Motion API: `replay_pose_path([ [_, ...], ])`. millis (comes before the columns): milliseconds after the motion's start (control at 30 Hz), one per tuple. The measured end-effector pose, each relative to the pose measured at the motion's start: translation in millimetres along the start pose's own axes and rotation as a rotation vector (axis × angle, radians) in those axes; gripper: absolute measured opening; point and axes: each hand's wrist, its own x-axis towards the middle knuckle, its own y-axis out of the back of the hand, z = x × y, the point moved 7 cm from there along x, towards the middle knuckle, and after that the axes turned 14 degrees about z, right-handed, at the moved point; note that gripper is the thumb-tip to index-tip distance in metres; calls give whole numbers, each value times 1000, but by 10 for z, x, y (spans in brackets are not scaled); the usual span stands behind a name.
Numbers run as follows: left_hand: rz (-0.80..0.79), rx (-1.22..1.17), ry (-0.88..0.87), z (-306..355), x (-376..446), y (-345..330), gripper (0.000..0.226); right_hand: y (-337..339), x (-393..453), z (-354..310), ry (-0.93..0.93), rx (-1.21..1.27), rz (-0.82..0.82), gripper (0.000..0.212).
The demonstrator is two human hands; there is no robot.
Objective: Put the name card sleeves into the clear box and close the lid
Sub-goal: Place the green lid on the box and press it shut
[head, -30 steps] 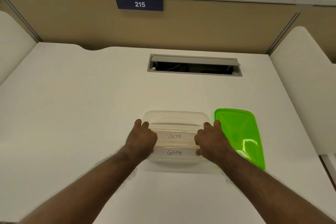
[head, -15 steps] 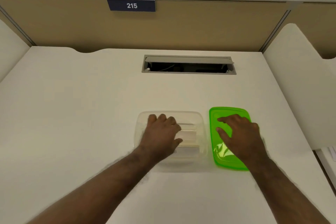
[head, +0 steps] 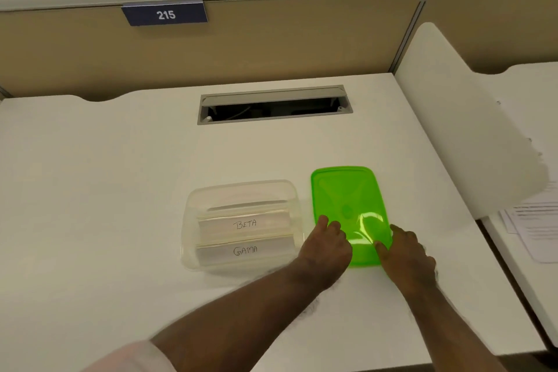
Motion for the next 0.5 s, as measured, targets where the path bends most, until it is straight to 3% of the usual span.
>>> replay_pose_path([
  [167,-100,-20,-15,127,47,-165,9,-43,9,119,-44,30,-19,50],
  [367,-140,-36,24,152,55,-246,11,-189,105,287,-191,297,-69,37],
  [500,-94,-57,42,180,68,-259,21,-173,90,251,-164,370,-109,18],
])
